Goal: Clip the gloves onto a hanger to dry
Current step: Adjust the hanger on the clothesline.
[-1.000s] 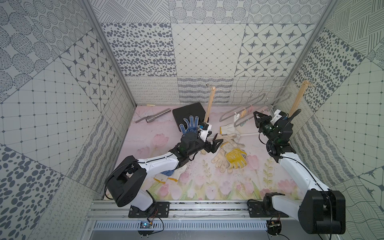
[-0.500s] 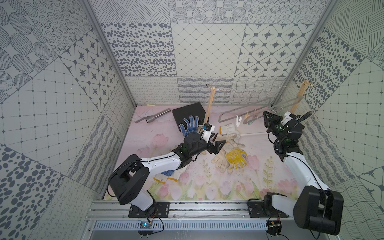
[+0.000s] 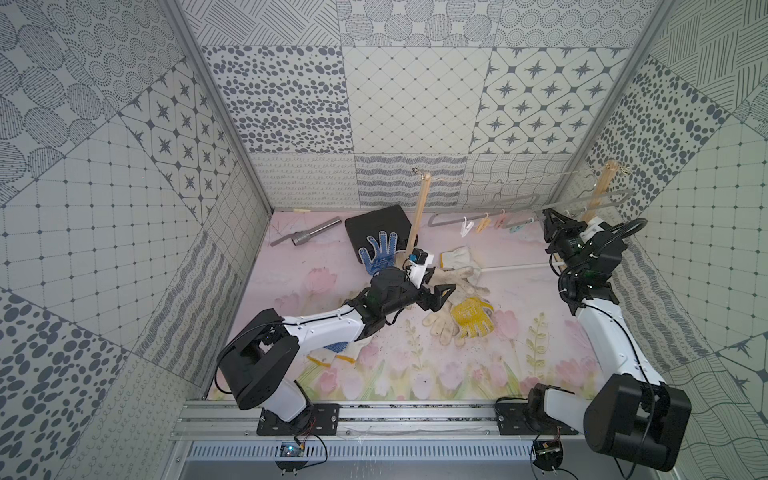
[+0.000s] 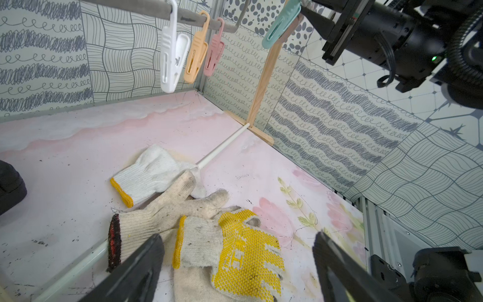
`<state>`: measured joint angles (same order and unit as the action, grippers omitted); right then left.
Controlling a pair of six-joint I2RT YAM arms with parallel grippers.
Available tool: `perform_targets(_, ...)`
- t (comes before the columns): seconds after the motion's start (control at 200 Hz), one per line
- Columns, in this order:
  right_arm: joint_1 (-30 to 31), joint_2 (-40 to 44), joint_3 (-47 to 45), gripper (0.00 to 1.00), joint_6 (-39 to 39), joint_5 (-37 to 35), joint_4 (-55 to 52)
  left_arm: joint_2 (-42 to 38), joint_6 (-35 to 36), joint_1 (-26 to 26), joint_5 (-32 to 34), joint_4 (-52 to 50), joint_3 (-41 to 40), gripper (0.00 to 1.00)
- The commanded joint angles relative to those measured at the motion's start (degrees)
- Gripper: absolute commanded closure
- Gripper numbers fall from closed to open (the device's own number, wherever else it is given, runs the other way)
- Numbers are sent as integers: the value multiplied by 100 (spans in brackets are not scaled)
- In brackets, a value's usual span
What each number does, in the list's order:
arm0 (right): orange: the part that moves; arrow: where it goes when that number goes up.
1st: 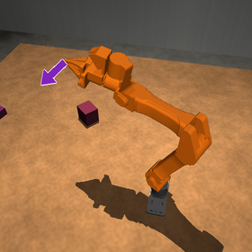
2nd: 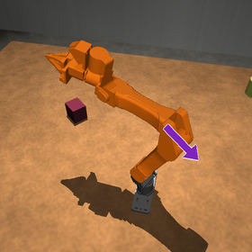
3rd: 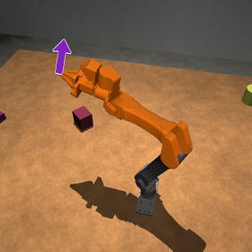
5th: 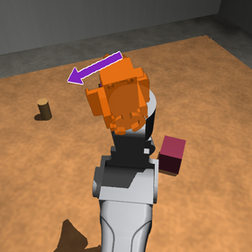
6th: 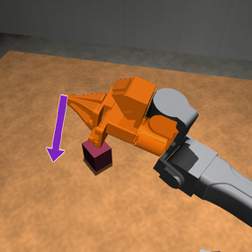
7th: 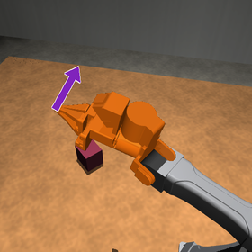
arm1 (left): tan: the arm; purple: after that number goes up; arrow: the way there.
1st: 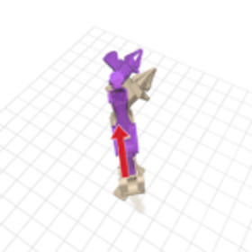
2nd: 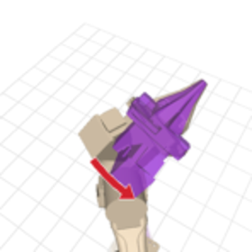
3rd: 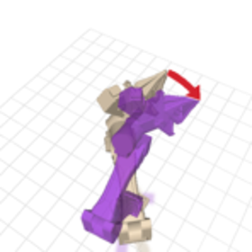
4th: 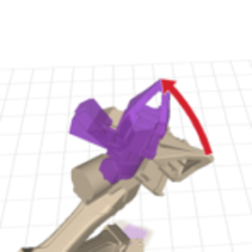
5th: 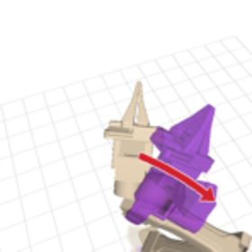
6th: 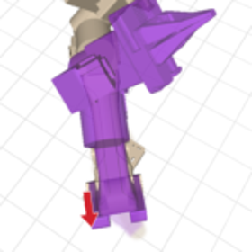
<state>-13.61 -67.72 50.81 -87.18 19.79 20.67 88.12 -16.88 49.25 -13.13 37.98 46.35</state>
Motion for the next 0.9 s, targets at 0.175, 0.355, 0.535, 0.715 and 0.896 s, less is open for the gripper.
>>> perform_targets(0.175, -2, -431, 764, 97, -221, -495, -360, -224, -87, 68, -64, 177, -138, 10)
perform_targets(0.355, 24, -864, 1087, 97, -221, -476, -523, -304, -96, 76, -39, 184, -230, 10)
perform_targets(0.535, 60, -1075, 1356, 97, -59, -436, -674, -279, -130, 76, -48, 233, -249, 10)
perform_targets(0.715, 58, -1234, 1495, 97, -62, -478, -738, -130, -201, 84, -105, 338, -233, 10)
perform_targets(0.896, 59, -1583, 1796, 96, -48, -397, -861, -93, -229, 88, -91, 395, -247, 10)
